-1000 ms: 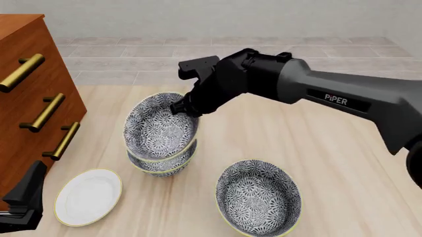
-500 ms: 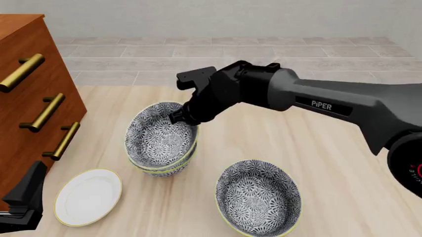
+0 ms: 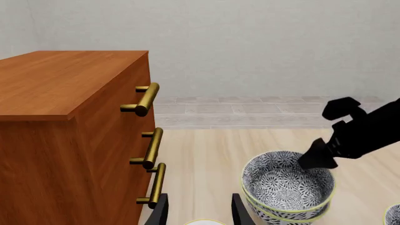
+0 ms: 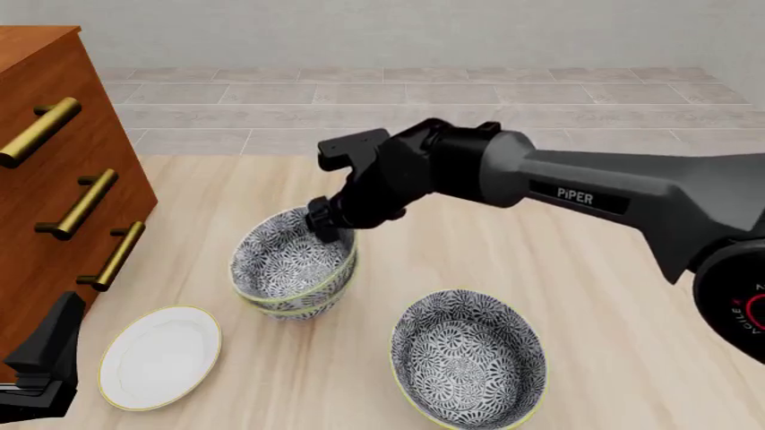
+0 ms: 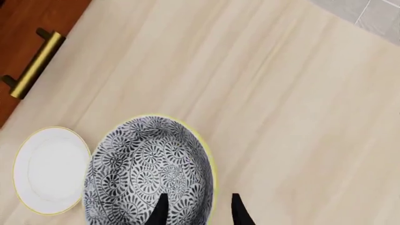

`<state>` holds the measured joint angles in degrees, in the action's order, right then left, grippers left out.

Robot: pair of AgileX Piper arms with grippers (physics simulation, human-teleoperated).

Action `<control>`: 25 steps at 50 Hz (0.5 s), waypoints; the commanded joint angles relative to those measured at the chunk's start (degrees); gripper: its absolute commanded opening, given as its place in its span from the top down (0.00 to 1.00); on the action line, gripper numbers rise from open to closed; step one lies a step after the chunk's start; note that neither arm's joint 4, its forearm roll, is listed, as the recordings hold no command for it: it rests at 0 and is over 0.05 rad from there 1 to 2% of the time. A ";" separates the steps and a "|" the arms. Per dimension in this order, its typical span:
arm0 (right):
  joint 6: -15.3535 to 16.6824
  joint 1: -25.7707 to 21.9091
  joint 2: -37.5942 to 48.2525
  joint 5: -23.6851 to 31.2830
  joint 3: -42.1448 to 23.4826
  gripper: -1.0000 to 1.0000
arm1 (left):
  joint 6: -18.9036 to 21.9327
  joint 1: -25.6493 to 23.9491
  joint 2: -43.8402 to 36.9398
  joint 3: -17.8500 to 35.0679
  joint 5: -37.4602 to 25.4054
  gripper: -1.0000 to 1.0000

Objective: Stack the bowl at the front on the bowl in the middle.

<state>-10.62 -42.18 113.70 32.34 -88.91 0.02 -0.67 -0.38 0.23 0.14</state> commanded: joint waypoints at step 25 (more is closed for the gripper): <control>1.02 0.00 -9.77 3.80 1.39 0.00 | 0.24 0.03 0.18 -0.03 0.14 0.00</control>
<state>-9.93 -42.24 109.13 34.20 -88.91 0.06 -0.69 -0.43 0.19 0.28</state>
